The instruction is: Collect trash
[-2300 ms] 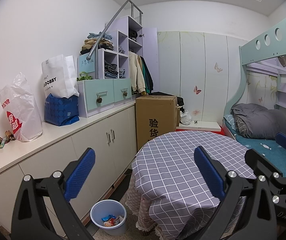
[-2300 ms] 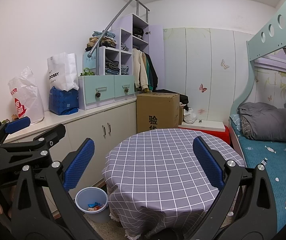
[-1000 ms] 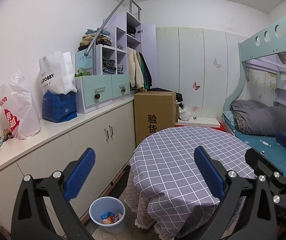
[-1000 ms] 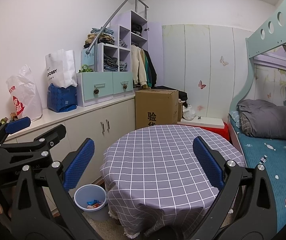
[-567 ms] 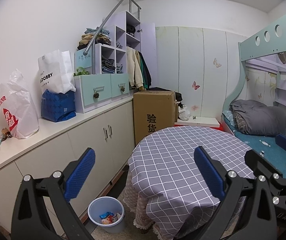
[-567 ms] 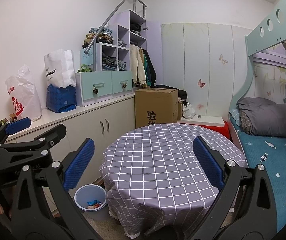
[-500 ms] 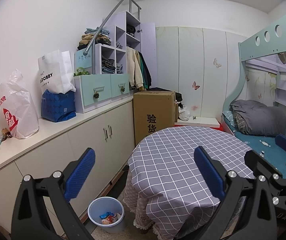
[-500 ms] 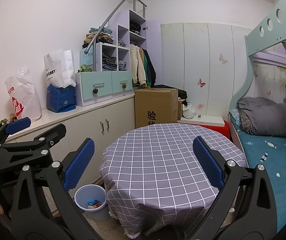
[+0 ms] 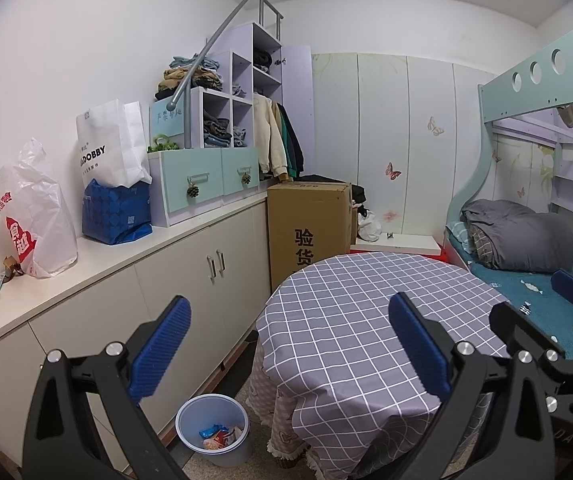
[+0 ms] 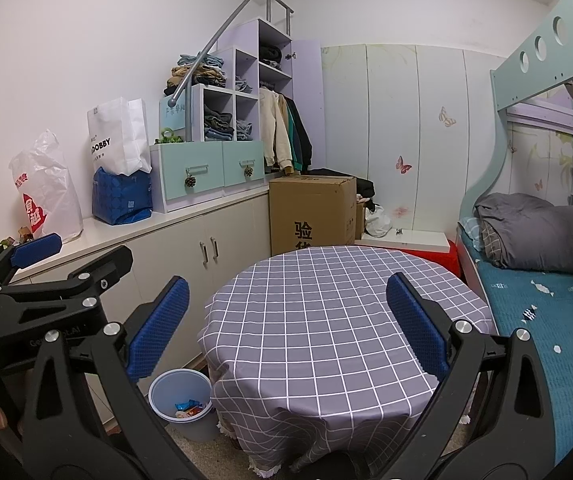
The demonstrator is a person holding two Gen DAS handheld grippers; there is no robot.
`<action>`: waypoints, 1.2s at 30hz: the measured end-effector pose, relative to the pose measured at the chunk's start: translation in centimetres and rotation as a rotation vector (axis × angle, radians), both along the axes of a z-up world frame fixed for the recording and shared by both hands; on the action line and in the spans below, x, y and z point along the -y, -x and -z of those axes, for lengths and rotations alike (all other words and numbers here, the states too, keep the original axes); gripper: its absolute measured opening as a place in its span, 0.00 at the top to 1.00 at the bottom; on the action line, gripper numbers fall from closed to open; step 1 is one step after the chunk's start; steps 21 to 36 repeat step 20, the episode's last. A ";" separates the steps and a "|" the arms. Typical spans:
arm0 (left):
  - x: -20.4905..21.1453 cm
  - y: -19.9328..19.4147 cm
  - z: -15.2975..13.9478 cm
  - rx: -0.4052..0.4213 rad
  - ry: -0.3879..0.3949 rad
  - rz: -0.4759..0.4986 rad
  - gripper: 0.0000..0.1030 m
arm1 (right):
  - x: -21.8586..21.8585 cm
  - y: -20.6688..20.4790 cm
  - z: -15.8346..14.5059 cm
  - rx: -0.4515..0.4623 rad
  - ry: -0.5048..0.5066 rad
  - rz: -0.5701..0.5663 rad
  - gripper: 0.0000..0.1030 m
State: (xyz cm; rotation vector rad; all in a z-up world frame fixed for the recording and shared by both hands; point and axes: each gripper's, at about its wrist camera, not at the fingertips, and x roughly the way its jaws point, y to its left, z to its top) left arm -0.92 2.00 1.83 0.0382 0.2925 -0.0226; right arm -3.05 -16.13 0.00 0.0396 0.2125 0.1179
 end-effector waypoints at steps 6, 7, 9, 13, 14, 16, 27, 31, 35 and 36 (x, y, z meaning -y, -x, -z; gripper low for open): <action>0.3 -0.6 -0.3 0.007 -0.011 0.001 0.06 | 0.4 -0.6 0.2 0.001 -0.008 0.008 0.06; 0.3 -0.9 -0.3 0.005 -0.013 0.001 0.06 | 0.4 -0.6 0.3 0.000 -0.008 0.008 0.06; 0.4 -1.3 -0.2 0.000 -0.014 0.001 0.06 | 0.5 -0.9 0.4 -0.002 -0.010 0.008 0.06; 0.8 -2.7 0.1 -0.021 -0.022 0.003 0.06 | 1.2 -2.2 0.9 -0.019 -0.017 0.010 0.06; 1.1 -3.3 0.3 -0.031 -0.024 0.004 0.06 | 1.4 -2.7 1.2 -0.028 -0.018 0.014 0.06; 1.5 -4.7 0.7 -0.057 -0.028 0.001 0.06 | 1.8 -3.7 1.8 -0.044 -0.020 0.019 0.06; 2.8 -8.5 2.2 -0.132 -0.044 -0.002 0.06 | 3.1 -6.7 3.7 -0.106 -0.017 0.057 0.06; 2.8 -8.5 2.2 -0.132 -0.044 -0.002 0.06 | 3.1 -6.7 3.7 -0.106 -0.017 0.057 0.06; 2.8 -8.5 2.2 -0.132 -0.044 -0.002 0.06 | 3.1 -6.7 3.7 -0.106 -0.017 0.057 0.06; 2.8 -8.5 2.2 -0.132 -0.044 -0.002 0.06 | 3.1 -6.7 3.7 -0.106 -0.017 0.057 0.06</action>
